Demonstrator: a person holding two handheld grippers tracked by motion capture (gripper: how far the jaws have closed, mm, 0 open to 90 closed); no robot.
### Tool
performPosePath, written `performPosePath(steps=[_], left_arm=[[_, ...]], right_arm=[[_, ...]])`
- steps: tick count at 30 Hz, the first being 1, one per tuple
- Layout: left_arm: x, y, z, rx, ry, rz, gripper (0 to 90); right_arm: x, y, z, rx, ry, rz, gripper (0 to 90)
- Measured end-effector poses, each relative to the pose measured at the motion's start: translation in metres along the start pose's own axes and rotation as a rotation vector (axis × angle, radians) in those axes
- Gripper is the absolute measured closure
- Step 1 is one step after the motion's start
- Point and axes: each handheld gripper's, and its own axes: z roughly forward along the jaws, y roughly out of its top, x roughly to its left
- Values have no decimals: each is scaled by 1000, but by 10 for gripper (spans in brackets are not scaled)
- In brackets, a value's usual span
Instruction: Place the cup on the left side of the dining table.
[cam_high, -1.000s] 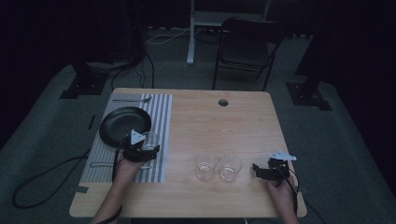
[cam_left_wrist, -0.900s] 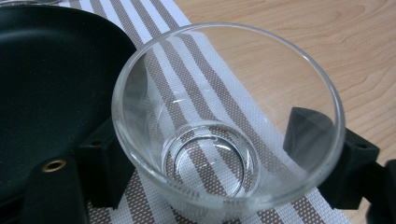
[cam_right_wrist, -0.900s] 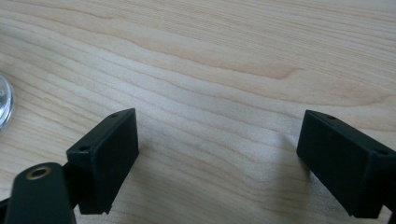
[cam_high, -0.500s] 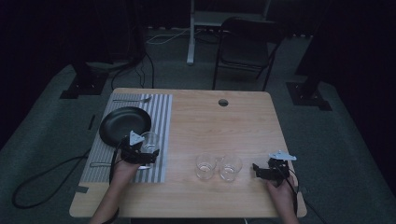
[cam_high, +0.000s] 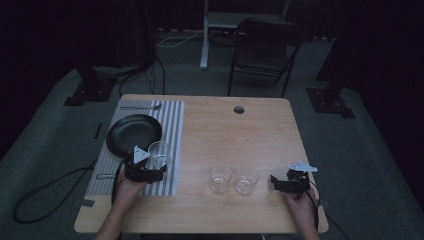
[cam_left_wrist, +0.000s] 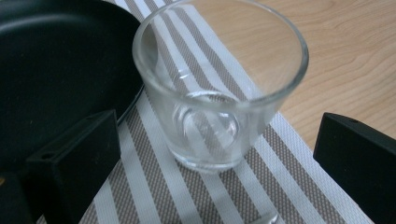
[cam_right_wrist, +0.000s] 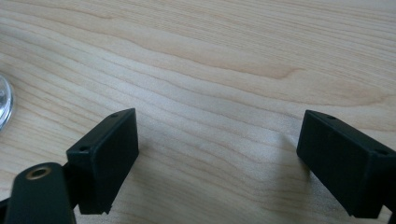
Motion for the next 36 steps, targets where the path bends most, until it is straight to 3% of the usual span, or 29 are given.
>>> performPosePath(steps=[14, 36], left_arm=[[13, -22, -19, 3, 58, -49, 12], [41, -56, -42, 62, 149, -123, 12]], right_arm=[[0, 0, 0, 0, 0, 0, 123], [0, 0, 0, 0, 0, 0, 122]])
